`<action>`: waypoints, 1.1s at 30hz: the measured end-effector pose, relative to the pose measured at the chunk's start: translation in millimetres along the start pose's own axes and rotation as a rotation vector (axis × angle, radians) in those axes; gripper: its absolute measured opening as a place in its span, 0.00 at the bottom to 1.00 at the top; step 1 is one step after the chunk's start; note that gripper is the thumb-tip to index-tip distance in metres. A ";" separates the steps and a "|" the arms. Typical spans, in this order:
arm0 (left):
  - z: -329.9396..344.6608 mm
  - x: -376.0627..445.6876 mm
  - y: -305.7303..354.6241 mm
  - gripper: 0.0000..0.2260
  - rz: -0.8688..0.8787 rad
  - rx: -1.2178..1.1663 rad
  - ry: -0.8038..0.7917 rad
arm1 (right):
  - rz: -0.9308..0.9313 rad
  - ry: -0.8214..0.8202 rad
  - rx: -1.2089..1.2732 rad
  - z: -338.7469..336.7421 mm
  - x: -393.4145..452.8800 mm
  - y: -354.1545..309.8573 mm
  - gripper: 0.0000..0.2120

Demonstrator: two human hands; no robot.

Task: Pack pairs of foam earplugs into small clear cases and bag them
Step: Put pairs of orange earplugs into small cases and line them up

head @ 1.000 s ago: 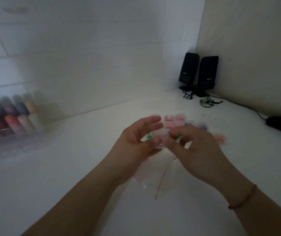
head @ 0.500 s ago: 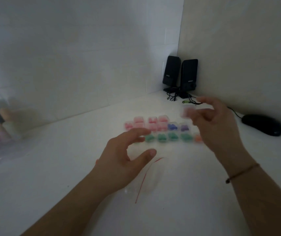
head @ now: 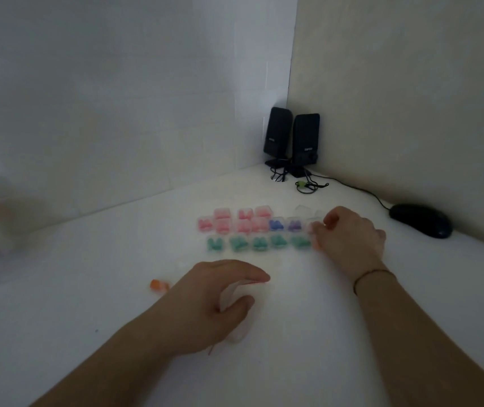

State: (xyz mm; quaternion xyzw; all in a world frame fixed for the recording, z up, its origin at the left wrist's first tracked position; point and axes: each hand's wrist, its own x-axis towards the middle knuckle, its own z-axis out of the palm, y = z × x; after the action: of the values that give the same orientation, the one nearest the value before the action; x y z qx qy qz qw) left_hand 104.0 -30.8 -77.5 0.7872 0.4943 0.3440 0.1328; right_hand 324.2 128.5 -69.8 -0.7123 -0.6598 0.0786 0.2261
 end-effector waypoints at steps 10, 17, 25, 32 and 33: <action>-1.1 2.7 2.5 0.14 -0.013 -0.069 0.091 | -0.080 -0.046 0.170 -7.2 20.2 19.3 0.15; -5.9 3.9 -1.9 0.17 -0.075 -0.151 0.179 | -0.182 -0.273 -0.076 -6.9 54.3 11.4 0.29; -3.6 6.5 -6.0 0.17 -0.073 -0.149 0.202 | -0.291 -0.226 -0.104 -8.0 57.1 14.1 0.17; -4.6 12.9 -0.1 0.12 -0.146 -0.379 0.338 | -0.444 0.090 -0.073 -37.4 19.6 -6.8 0.14; -7.4 15.2 2.4 0.12 -0.208 -0.536 0.358 | -0.544 0.110 0.009 -43.9 5.5 -19.5 0.13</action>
State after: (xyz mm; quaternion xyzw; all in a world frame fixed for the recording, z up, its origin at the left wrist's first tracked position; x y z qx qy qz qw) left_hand 104.9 -19.7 -64.5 0.5965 0.4795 0.5792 0.2807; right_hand 325.2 124.7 -21.6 -0.5114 -0.8130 -0.0211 0.2776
